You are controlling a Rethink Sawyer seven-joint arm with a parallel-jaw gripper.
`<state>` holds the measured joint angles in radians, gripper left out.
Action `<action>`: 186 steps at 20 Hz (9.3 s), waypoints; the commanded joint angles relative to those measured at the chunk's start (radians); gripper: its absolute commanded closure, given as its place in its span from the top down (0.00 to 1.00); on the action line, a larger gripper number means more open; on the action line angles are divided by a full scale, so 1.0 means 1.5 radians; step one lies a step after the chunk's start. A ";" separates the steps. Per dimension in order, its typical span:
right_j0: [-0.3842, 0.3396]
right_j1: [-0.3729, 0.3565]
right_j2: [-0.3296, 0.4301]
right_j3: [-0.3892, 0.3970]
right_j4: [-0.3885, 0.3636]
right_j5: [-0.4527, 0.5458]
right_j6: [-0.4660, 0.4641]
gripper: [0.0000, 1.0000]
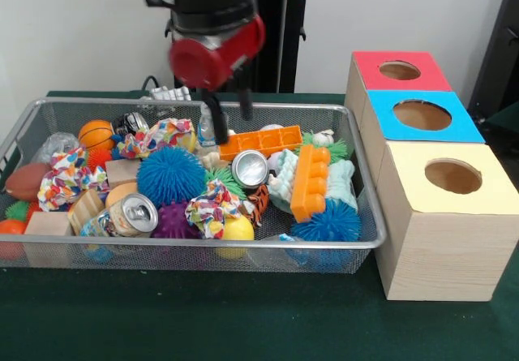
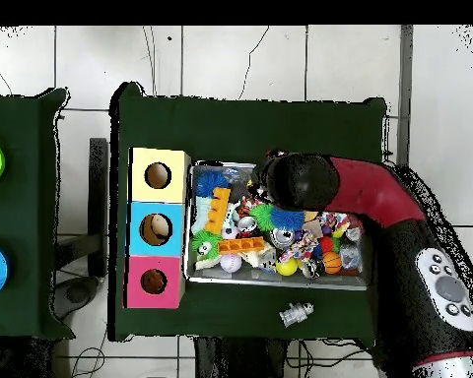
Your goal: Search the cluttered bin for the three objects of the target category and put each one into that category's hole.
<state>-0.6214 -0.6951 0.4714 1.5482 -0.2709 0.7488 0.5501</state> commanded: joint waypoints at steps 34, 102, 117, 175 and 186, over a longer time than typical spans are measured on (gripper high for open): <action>0.040 0.147 -0.094 0.004 -0.014 -0.157 0.122 1.00; 0.004 0.231 -0.022 0.043 -0.022 -0.240 0.093 1.00; 0.119 0.187 -0.190 -0.032 -0.086 -0.123 0.092 1.00; 0.044 0.176 -0.054 0.048 -0.018 -0.076 0.051 1.00; 0.025 0.201 -0.029 0.051 -0.018 -0.111 0.055 1.00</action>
<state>-0.5578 -0.4333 0.3434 1.5897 -0.3011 0.5694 0.5577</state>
